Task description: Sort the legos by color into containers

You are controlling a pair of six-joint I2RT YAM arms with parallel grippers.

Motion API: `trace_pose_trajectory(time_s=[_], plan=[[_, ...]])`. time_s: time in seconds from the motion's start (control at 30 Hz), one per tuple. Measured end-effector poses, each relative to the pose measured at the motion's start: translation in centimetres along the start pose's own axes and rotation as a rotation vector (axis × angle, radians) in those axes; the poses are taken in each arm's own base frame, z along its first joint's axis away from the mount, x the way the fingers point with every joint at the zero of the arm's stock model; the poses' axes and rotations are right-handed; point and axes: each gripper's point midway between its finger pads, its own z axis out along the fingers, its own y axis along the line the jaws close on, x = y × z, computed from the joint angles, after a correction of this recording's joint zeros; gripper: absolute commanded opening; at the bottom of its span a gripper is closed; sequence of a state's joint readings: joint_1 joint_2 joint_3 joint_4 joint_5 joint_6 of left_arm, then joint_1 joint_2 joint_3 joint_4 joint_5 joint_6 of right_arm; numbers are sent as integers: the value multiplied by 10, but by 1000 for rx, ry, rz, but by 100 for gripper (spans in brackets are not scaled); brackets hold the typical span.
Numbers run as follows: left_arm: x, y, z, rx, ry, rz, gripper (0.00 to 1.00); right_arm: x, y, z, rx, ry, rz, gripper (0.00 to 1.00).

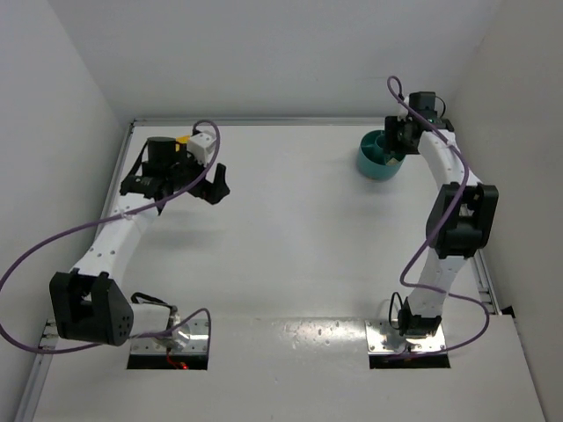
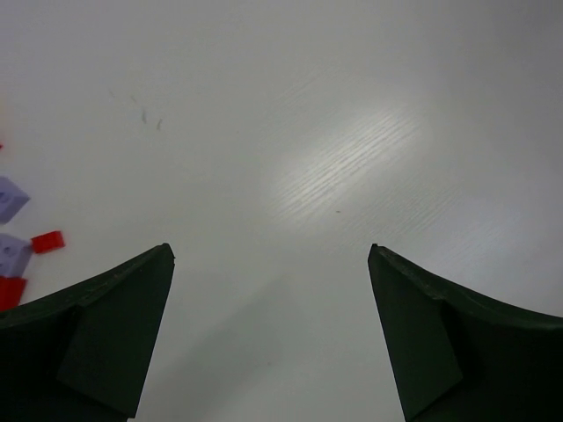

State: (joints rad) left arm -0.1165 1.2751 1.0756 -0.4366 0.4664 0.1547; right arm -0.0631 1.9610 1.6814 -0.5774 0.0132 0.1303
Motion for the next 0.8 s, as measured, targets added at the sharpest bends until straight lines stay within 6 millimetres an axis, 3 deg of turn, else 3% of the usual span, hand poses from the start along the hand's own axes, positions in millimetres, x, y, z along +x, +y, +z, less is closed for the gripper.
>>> trace_pose_trajectory(time_s=[0.1, 0.2, 0.37, 0.53, 0.8], plan=[[-2, 31, -7, -70, 18, -6, 91, -6, 13, -22, -72, -39, -10, 54], [3, 78, -11, -180, 40, -53, 76, -16, 26, -43, -134, -84, -22, 54], [51, 148, -16, -390, 152, -223, 76, -21, 40, -50, -194, -109, -38, 53], [86, 172, -5, -459, 235, -316, 79, -16, 48, -49, -219, -97, -46, 53], [93, 213, 14, -568, 270, -343, 80, -16, 56, -50, -233, -96, -55, 53]])
